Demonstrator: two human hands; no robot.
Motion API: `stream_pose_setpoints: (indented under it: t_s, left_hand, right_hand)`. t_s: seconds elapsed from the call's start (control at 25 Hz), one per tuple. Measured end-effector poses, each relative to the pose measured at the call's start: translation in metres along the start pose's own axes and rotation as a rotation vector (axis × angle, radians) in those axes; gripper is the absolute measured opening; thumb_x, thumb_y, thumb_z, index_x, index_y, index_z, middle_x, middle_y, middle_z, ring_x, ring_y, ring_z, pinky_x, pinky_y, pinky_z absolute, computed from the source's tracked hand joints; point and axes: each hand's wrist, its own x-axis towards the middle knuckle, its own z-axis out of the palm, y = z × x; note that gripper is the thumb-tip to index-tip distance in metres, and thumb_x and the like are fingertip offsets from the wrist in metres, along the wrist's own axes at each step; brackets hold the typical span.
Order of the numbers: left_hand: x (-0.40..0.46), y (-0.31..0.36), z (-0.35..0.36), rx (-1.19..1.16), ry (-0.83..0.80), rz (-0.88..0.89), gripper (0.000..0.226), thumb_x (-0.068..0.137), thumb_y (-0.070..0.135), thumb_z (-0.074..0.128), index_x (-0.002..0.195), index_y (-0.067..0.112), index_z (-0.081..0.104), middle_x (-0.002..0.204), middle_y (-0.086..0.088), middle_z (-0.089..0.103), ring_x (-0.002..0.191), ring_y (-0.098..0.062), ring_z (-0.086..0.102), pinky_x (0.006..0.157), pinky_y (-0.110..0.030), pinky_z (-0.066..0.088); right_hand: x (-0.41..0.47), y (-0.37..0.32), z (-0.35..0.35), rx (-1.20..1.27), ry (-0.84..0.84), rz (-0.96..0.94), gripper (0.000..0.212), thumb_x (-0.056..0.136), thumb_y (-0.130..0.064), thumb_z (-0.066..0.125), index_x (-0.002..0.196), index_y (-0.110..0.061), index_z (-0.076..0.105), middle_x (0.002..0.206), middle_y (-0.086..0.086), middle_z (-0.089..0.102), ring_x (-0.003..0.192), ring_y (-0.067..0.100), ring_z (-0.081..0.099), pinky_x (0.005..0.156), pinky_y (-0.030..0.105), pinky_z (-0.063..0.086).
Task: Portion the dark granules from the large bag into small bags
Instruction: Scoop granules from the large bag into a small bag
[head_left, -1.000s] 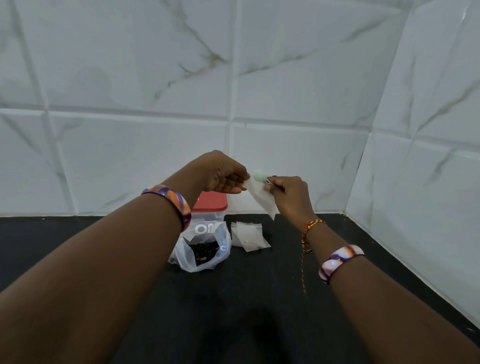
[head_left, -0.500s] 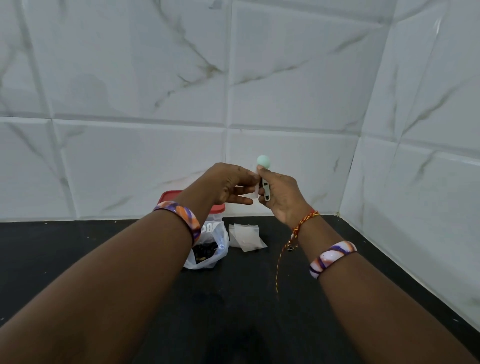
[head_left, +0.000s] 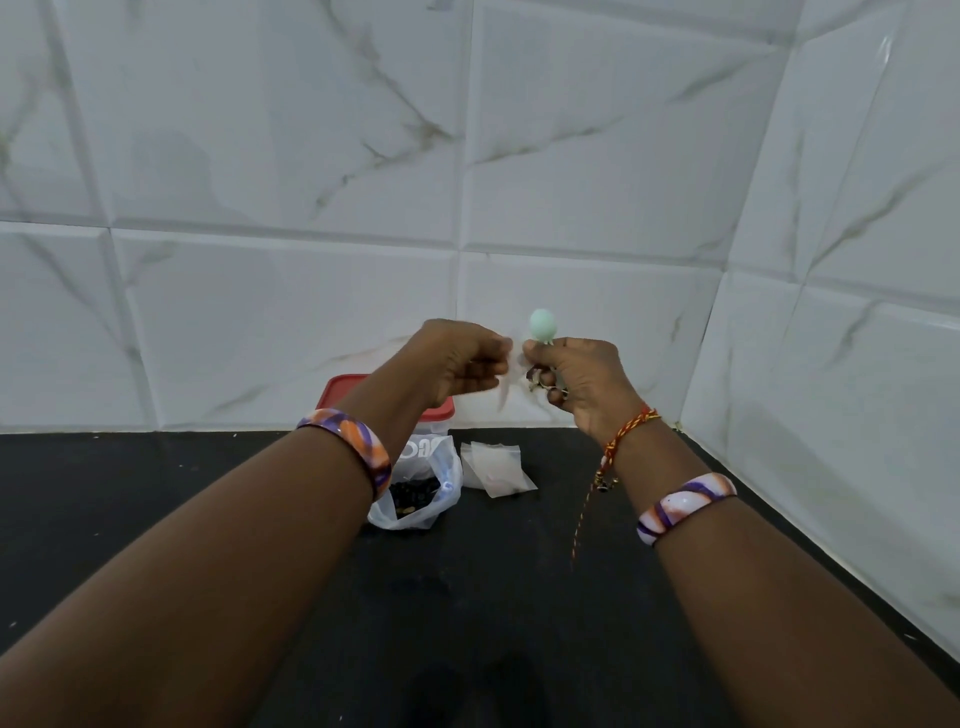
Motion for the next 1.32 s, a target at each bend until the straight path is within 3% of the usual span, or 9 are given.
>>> stream_pose_setpoints:
  t_s: [0.12, 0.2, 0.36, 0.56, 0.76, 0.96, 1.08, 1.16, 1.32]
  left_hand:
    - [-0.002, 0.001, -0.006, 0.136, 0.1, 0.178, 0.009, 0.084, 0.006, 0.065, 0.076, 0.005, 0.061, 0.071, -0.007, 0.06, 0.059, -0.013, 0.058, 0.06, -0.021, 0.053]
    - [-0.008, 0.0, -0.006, 0.346, -0.013, 0.343, 0.013, 0.084, 0.016, 0.067, 0.091, 0.01, 0.059, 0.09, -0.004, 0.058, 0.081, -0.013, 0.054, 0.069, -0.02, 0.048]
    - [-0.01, -0.007, -0.004, 1.095, -0.077, 0.534, 0.08, 0.068, 0.042, 0.077, 0.132, 0.014, 0.038, 0.114, 0.006, 0.044, 0.106, -0.013, 0.043, 0.097, -0.034, 0.031]
    - [-0.009, -0.013, 0.0, 1.262, 0.027, 0.738, 0.04, 0.077, 0.014, 0.058, 0.114, 0.005, 0.046, 0.095, -0.002, 0.05, 0.097, -0.024, 0.052, 0.081, -0.027, 0.026]
    - [-0.016, -0.017, -0.011, 1.333, -0.049, 0.673, 0.034, 0.076, 0.009, 0.058, 0.11, 0.004, 0.051, 0.094, -0.009, 0.056, 0.086, -0.024, 0.053, 0.072, -0.032, 0.039]
    - [-0.026, -0.034, -0.041, 1.105, -0.113, 0.678, 0.07, 0.066, 0.031, 0.081, 0.125, 0.013, 0.049, 0.118, -0.003, 0.059, 0.105, -0.019, 0.054, 0.09, -0.034, 0.046]
    - [-0.03, -0.048, -0.049, 1.163, -0.102, 0.658, 0.06, 0.069, 0.027, 0.077, 0.121, 0.013, 0.053, 0.114, -0.003, 0.059, 0.105, -0.018, 0.054, 0.083, -0.024, 0.04]
    - [-0.028, -0.059, -0.056, 1.182, -0.007, 0.583, 0.051, 0.07, 0.02, 0.07, 0.119, 0.01, 0.055, 0.111, -0.008, 0.06, 0.103, -0.023, 0.056, 0.078, -0.024, 0.04]
    - [-0.016, -0.079, -0.095, 0.966, 0.333, 0.172, 0.055, 0.07, 0.028, 0.074, 0.116, 0.007, 0.053, 0.113, -0.008, 0.059, 0.103, -0.026, 0.055, 0.076, -0.03, 0.042]
  right_hand:
    - [0.0, 0.003, -0.004, -0.259, 0.077, -0.053, 0.012, 0.081, -0.01, 0.069, 0.072, -0.009, 0.061, 0.07, 0.005, 0.058, 0.053, 0.009, 0.041, 0.038, 0.013, 0.03]
    - [-0.002, -0.001, -0.002, -0.242, 0.032, -0.044, 0.014, 0.08, -0.007, 0.067, 0.069, -0.009, 0.059, 0.067, 0.005, 0.056, 0.051, 0.01, 0.038, 0.035, 0.013, 0.029]
    - [-0.012, -0.014, 0.008, -0.089, -0.104, -0.007, 0.008, 0.082, -0.01, 0.065, 0.075, -0.009, 0.061, 0.064, 0.003, 0.053, 0.05, 0.01, 0.038, 0.042, 0.017, 0.03]
    - [-0.018, -0.014, 0.023, -0.307, -0.095, -0.055, 0.011, 0.088, -0.02, 0.057, 0.083, -0.01, 0.057, 0.069, 0.002, 0.048, 0.055, 0.009, 0.035, 0.047, 0.02, 0.026]
    - [-0.019, -0.002, 0.033, -0.349, -0.127, -0.05, 0.022, 0.083, -0.012, 0.064, 0.066, -0.013, 0.051, 0.061, 0.001, 0.043, 0.054, 0.01, 0.035, 0.046, 0.02, 0.027]
    - [-0.013, 0.019, 0.038, -0.152, -0.275, 0.035, 0.019, 0.084, -0.007, 0.061, 0.068, -0.014, 0.054, 0.057, 0.0, 0.047, 0.041, 0.006, 0.037, 0.035, 0.015, 0.024]
    - [-0.014, 0.029, 0.045, -0.179, -0.449, 0.096, 0.018, 0.087, -0.002, 0.058, 0.071, -0.01, 0.052, 0.046, -0.003, 0.048, 0.033, 0.0, 0.036, 0.035, 0.014, 0.025]
    - [-0.016, 0.033, 0.048, -0.255, -0.55, 0.153, 0.008, 0.086, 0.004, 0.053, 0.086, -0.004, 0.055, 0.062, 0.004, 0.046, 0.04, 0.002, 0.037, 0.037, 0.014, 0.026]
    - [-0.018, 0.041, 0.048, -0.578, -0.588, 0.147, 0.032, 0.086, 0.014, 0.041, 0.112, 0.008, 0.059, 0.075, 0.006, 0.053, 0.054, 0.009, 0.039, 0.044, 0.015, 0.036]
